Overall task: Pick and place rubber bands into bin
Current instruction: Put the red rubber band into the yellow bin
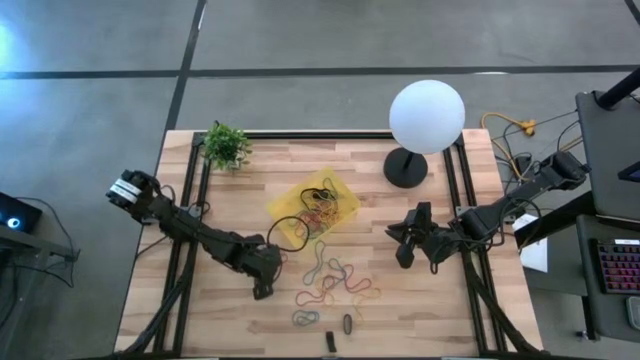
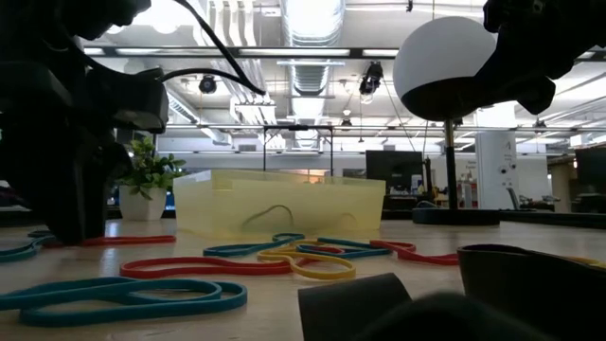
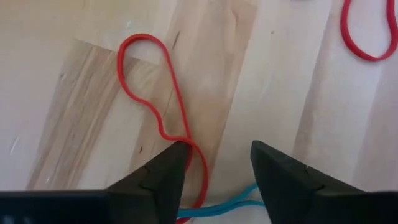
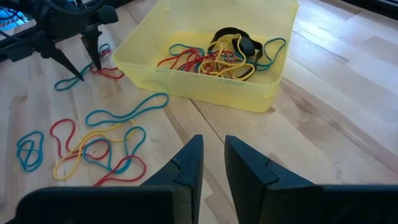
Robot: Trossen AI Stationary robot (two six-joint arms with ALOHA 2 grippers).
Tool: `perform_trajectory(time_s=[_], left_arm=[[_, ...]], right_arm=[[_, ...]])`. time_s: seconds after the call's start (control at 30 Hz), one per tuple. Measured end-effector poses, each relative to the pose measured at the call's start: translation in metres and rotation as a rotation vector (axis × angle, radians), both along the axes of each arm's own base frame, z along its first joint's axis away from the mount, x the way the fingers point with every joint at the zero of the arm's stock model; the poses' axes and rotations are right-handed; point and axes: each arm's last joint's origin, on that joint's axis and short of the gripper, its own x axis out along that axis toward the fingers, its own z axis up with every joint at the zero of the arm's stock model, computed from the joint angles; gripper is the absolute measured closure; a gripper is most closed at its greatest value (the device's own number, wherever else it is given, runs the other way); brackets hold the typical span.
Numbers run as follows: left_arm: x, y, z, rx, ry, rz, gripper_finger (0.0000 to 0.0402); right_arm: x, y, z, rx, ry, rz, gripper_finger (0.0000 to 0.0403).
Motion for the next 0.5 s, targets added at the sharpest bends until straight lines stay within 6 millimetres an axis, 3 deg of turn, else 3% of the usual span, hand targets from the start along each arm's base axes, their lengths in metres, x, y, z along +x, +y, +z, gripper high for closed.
perform_trajectory(time_s=[0.3,0.5], left_arm=[[-0.0012,0.0023,-0.0008,0.011,0.017,0.031,0.0303],[-0.0014,0.0028,-0.0009,0.031,0.012,0.037,0.0313]], right_arm=[[0.0002,0.0002,0.0002,0.002,-0.004,0.0,0.0346],[0.0002,0.0001,-0.0002,0.002,-0.004,0.0,0.0346]])
